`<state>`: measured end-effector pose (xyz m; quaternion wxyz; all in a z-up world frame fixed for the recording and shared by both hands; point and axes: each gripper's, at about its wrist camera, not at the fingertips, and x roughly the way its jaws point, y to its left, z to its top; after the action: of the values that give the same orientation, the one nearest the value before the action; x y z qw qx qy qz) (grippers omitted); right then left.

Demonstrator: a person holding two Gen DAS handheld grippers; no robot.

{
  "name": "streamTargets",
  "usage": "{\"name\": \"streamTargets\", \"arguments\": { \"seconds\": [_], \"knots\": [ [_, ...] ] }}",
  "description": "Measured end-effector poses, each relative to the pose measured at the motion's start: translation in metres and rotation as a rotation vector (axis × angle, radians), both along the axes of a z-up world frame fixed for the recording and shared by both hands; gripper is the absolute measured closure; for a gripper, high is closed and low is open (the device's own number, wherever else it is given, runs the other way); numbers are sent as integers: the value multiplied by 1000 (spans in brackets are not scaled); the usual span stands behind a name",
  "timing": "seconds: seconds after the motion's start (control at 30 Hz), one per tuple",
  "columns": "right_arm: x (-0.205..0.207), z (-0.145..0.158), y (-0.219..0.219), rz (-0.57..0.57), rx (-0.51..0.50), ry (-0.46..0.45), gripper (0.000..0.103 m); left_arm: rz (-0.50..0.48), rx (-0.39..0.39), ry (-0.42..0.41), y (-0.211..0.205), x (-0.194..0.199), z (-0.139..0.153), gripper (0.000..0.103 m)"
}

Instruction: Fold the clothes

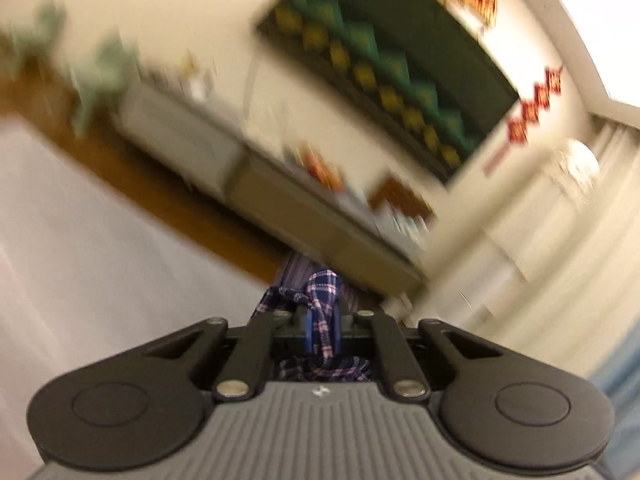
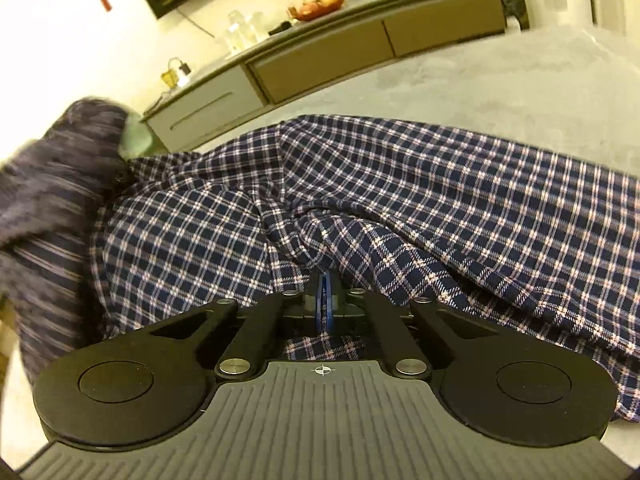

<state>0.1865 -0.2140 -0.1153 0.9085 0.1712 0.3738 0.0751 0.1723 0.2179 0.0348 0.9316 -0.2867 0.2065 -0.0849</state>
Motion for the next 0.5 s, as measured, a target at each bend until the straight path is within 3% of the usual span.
{"name": "streamTargets", "arguments": {
  "seconds": [0.07,0.13,0.17,0.2,0.23,0.3,0.33,0.4,0.5],
  "knots": [
    [-3,1,8,16,-45,-20,101,64,77,31,31,0,12,93],
    [-6,2,16,33,-90,-39,100,235,278,97,52,-3,18,93],
    [-8,3,19,41,-111,-48,97,307,337,141,64,-3,15,92],
    [-8,4,19,57,-91,-45,86,359,359,210,78,-4,6,88],
    [-9,5,19,72,-71,-41,66,393,362,280,91,-5,-5,81],
    [-9,15,16,81,-16,-11,43,441,337,349,111,-16,-23,73],
    [-9,21,14,73,3,-4,43,469,317,357,120,-24,-31,64],
    [-14,36,17,86,-16,-47,43,495,289,361,131,-37,-44,56],
    [-10,60,23,113,-85,-109,35,402,324,321,117,-32,-47,56]
  ]
}}
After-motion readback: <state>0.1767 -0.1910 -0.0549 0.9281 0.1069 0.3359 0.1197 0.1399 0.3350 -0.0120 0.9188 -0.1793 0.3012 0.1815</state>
